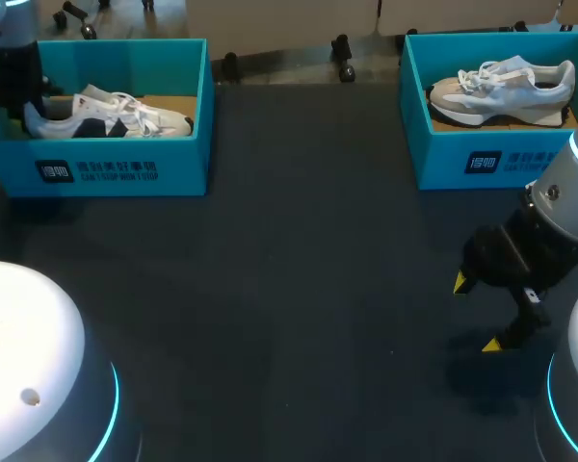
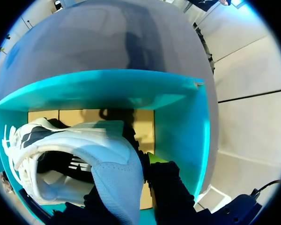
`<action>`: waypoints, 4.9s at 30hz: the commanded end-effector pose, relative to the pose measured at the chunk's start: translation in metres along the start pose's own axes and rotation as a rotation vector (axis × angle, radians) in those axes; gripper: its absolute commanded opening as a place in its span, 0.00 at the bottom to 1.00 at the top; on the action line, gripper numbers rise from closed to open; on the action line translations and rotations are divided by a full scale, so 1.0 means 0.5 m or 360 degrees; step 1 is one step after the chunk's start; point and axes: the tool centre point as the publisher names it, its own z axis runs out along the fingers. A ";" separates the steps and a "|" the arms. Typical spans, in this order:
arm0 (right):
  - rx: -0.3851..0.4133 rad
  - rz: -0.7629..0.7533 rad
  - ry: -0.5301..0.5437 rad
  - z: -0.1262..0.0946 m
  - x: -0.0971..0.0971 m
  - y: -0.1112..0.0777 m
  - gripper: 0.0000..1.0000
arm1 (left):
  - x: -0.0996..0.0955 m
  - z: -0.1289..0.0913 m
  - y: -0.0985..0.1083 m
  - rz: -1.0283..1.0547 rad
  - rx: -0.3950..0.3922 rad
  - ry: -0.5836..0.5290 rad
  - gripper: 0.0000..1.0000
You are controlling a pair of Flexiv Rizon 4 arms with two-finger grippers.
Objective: Take the shoe out of the shoebox, open the shoe tongue, remove and reinsert the insole, then place the shoe into the shoebox
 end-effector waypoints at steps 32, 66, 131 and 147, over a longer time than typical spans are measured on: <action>0.0000 -0.0002 -0.0005 0.002 0.003 -0.001 1.00 | -0.011 0.079 0.003 0.0015 0.0113 -0.0003 0.00; 0.0000 -0.0002 -0.0005 0.002 0.003 -0.001 1.00 | -0.013 0.076 -0.013 0.0102 0.0126 -0.0121 0.41; 0.0000 -0.0002 -0.0005 0.002 0.003 -0.001 1.00 | 0.066 -0.313 -0.246 0.0194 -0.0103 -0.0170 1.00; 0.0100 0.0499 -0.0037 -0.081 -0.044 -0.047 1.00 | 0.066 -0.313 -0.246 0.0194 -0.0103 -0.0170 1.00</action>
